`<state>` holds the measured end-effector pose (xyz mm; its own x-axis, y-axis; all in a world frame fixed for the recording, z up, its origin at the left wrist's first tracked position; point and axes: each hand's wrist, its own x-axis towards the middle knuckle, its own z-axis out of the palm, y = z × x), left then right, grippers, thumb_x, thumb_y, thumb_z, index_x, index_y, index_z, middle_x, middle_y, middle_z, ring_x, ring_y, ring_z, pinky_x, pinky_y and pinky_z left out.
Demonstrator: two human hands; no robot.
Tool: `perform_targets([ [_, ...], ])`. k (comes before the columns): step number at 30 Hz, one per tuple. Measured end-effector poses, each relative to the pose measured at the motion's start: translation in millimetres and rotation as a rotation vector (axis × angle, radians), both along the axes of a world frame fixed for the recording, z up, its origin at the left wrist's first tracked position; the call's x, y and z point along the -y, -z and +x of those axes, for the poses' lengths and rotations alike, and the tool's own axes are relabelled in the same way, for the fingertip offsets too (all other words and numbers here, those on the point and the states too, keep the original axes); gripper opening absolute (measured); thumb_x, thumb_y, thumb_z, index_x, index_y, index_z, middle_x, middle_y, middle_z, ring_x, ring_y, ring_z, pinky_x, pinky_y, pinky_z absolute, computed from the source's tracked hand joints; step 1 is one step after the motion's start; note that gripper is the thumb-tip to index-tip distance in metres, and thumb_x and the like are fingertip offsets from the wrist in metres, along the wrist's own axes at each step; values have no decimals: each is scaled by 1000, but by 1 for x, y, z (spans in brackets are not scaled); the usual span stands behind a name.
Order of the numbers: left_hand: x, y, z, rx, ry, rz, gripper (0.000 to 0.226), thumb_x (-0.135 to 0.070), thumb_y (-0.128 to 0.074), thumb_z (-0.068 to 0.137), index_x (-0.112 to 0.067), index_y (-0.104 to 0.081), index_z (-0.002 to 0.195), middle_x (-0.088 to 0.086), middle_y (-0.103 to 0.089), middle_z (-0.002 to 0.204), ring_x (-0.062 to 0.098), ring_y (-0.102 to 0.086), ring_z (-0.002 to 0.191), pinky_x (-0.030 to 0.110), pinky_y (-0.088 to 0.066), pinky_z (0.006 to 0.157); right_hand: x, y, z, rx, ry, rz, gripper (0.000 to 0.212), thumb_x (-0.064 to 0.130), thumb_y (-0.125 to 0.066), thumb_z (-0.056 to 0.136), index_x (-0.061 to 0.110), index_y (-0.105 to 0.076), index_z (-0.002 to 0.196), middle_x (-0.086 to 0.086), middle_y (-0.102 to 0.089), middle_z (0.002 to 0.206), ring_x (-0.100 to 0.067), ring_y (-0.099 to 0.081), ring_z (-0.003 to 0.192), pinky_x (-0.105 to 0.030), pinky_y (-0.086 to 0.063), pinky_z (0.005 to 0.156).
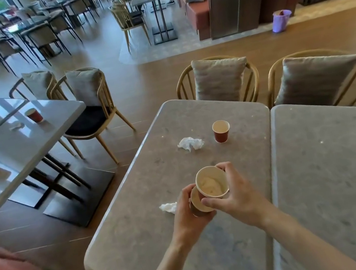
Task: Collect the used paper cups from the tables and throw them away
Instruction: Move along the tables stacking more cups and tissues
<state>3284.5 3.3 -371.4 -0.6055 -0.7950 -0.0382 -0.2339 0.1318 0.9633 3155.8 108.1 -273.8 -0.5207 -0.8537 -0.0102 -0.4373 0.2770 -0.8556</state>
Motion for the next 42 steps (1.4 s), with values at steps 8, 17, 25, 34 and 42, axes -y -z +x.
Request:
perform_targets([
  [8,34,-3,15,-14,118,-58,75,-13,-90,63,-58,-51,110,-1,-63,119,25,-59,118,45,-52,99,31,0,27,-14,85,34,76,52,-83,64,34,-41,124,15,-62,111,1,-58,103,-24,-49,87],
  [17,101,-14,48,-84,210,-156,57,-38,-84,60,-32,-60,110,-12,-61,107,19,-57,108,33,-48,94,94,18,75,-102,68,186,90,39,-78,79,25,-26,152,4,-39,135,-13,-36,132,-20,-27,107],
  [25,130,-2,69,-97,271,-24,62,-21,-88,64,-29,-57,117,-3,-70,109,14,-67,100,34,-55,86,116,22,95,-96,52,261,94,43,-82,74,24,-31,151,4,-38,135,-13,-32,135,-19,-25,108],
  [34,133,0,77,-80,242,-1,69,-3,-91,63,-28,-52,114,1,-69,104,3,-62,87,19,-51,74,124,19,102,-163,88,195,79,44,-89,62,26,-53,130,6,-51,122,-11,-46,119,-19,-35,100],
  [42,141,9,93,-60,37,144,69,-8,-91,62,-33,-50,112,-3,-68,104,12,-64,94,21,-53,78,140,51,92,-71,-13,326,103,54,-83,68,20,-34,152,-1,-28,151,-19,-22,143,-31,-21,119],
])
